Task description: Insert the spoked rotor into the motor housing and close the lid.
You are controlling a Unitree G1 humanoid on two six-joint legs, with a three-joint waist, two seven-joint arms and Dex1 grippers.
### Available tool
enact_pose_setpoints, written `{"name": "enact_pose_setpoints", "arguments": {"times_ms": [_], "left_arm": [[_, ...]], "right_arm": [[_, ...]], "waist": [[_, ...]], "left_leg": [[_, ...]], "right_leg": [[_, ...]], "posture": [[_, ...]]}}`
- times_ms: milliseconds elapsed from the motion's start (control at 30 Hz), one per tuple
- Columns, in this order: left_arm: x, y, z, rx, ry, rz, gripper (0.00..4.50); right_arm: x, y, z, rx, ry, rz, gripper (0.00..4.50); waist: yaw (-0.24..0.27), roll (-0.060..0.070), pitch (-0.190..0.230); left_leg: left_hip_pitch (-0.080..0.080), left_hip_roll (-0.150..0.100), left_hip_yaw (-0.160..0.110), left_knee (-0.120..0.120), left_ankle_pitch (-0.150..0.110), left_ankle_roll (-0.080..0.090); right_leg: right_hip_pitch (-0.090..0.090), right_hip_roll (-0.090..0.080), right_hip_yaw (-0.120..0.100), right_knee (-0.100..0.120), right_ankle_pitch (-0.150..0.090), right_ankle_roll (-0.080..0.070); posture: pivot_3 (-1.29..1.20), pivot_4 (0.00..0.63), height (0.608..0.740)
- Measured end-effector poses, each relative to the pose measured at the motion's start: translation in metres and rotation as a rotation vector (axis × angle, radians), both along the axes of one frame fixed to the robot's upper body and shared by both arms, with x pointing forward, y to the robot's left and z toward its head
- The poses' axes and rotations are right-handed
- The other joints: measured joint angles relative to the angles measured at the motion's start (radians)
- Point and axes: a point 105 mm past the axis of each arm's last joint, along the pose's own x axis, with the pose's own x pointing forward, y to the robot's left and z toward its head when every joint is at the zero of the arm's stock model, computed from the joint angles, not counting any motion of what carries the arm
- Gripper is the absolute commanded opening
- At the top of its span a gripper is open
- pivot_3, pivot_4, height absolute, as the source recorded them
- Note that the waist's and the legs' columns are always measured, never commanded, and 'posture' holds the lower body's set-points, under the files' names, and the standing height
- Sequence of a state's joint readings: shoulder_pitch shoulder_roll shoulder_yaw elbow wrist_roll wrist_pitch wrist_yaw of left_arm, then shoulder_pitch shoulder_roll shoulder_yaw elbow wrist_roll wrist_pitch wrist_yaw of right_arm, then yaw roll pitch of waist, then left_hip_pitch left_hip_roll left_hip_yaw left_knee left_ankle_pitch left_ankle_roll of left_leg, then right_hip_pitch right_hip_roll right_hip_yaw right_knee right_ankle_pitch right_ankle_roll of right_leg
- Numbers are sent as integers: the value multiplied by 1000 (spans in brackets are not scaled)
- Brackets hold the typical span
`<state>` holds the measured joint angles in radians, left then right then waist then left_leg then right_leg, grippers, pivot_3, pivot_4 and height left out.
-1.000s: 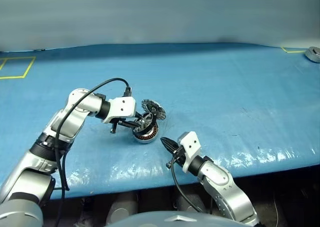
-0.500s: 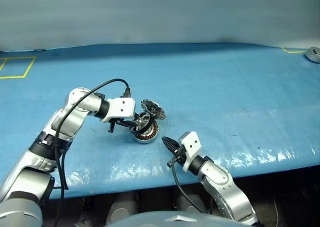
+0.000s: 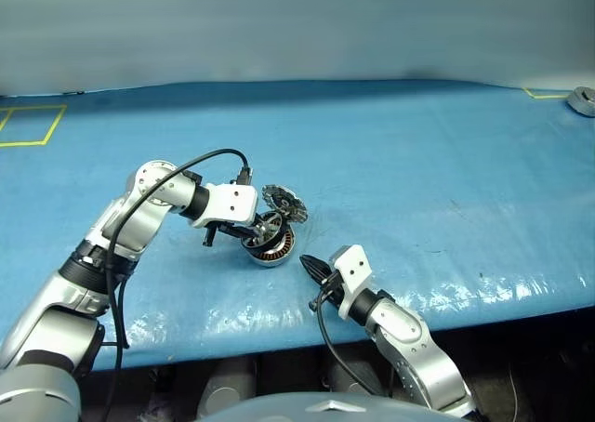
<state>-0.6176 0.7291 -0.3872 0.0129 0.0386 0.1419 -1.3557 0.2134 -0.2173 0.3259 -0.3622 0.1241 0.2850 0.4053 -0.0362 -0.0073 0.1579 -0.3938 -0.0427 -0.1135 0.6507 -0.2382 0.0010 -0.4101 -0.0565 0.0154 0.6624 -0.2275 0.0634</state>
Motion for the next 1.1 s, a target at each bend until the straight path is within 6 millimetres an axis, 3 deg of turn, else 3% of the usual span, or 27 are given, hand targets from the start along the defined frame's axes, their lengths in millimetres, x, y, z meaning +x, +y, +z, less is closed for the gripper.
{"name": "enact_pose_setpoints", "arguments": {"times_ms": [300,500,600,800,1100], "left_arm": [[-3,-7,-2,-25,24,-17,4478],[-3,-7,0,-32,24,-4,4478],[-4,-8,8,-72,17,1,3881],[-5,-9,7,-91,13,13,1935],[-12,-14,4,-126,30,8,1935]], "right_arm": [[1,-1,0,3,-1,-14,0],[1,-1,0,1,-1,-14,0],[1,-1,0,1,-1,-14,0],[1,-1,0,-1,-1,-13,0],[8,-19,1,-22,-11,-103,0]], "waist": [[0,0,0],[0,0,0],[0,0,0],[0,0,0],[1,0,0]], "left_leg": [[0,0,0,0,0,0],[0,0,0,0,0,0],[0,0,0,0,0,0],[0,0,0,0,0,0],[0,0,0,0,0,0]], "right_leg": [[0,0,0,0,0,0],[0,0,0,0,0,0],[0,0,0,0,0,0],[0,0,0,0,0,0],[0,0,0,0,0,0]], "posture": [[0,150,740],[0,150,740],[0,150,740],[0,150,740],[0,150,740]]}}
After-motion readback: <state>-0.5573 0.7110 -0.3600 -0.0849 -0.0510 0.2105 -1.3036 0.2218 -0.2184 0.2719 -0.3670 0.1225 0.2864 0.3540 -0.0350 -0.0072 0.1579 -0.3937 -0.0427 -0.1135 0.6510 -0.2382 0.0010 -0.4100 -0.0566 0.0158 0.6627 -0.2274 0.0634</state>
